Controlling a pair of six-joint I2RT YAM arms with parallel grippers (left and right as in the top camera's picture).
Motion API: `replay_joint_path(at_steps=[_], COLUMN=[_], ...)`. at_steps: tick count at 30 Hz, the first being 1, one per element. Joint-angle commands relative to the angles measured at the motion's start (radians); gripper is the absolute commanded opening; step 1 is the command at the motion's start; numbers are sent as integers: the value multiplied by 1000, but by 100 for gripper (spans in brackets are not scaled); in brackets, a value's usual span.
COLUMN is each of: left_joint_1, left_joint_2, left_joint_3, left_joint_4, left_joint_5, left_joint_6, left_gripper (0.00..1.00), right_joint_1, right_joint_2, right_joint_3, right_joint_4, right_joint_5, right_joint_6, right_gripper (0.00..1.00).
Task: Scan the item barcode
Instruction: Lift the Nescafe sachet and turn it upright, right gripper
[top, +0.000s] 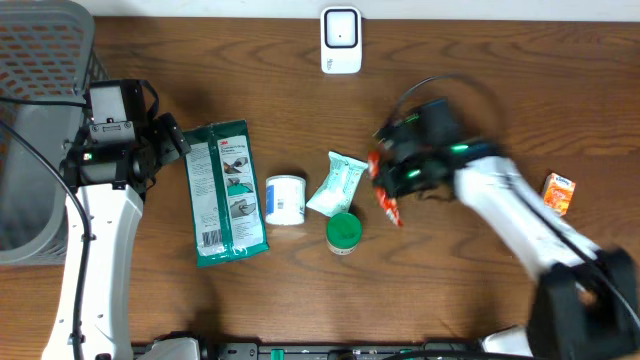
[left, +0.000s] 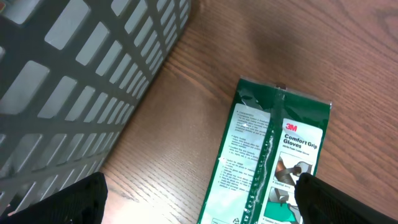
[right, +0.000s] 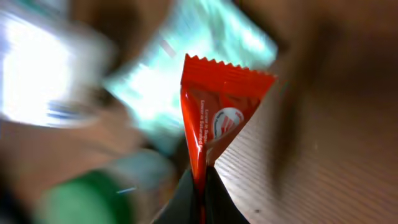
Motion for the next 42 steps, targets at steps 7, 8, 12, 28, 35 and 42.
replay_joint_path(at_steps=[7, 8, 12, 28, 35, 42], left_joint_1=[4, 4, 4, 4, 4, 4], left_joint_2=[-2, -2, -3, -2, -2, -2], left_joint_3=[22, 22, 22, 22, 22, 22], left_joint_4=[-2, -2, -2, -1, -2, -2], left_joint_5=[-11, -11, -11, -11, -11, -11], left_joint_6=[-2, -2, -2, -2, -2, -2], left_gripper=[96, 96, 96, 96, 96, 96], right_joint_1=[-147, -146, -146, -137, -96, -92], right_joint_2=[-55, -55, -55, -55, -61, -61], right_joint_3=[16, 16, 16, 16, 16, 16], right_joint_4=[95, 125, 271, 380, 381, 388], right_joint_5=[-686, -716, -827, -938, -938, -936], right_joint_6=[165, 208, 390, 603, 628, 628], right_gripper=[1, 1, 1, 1, 1, 1])
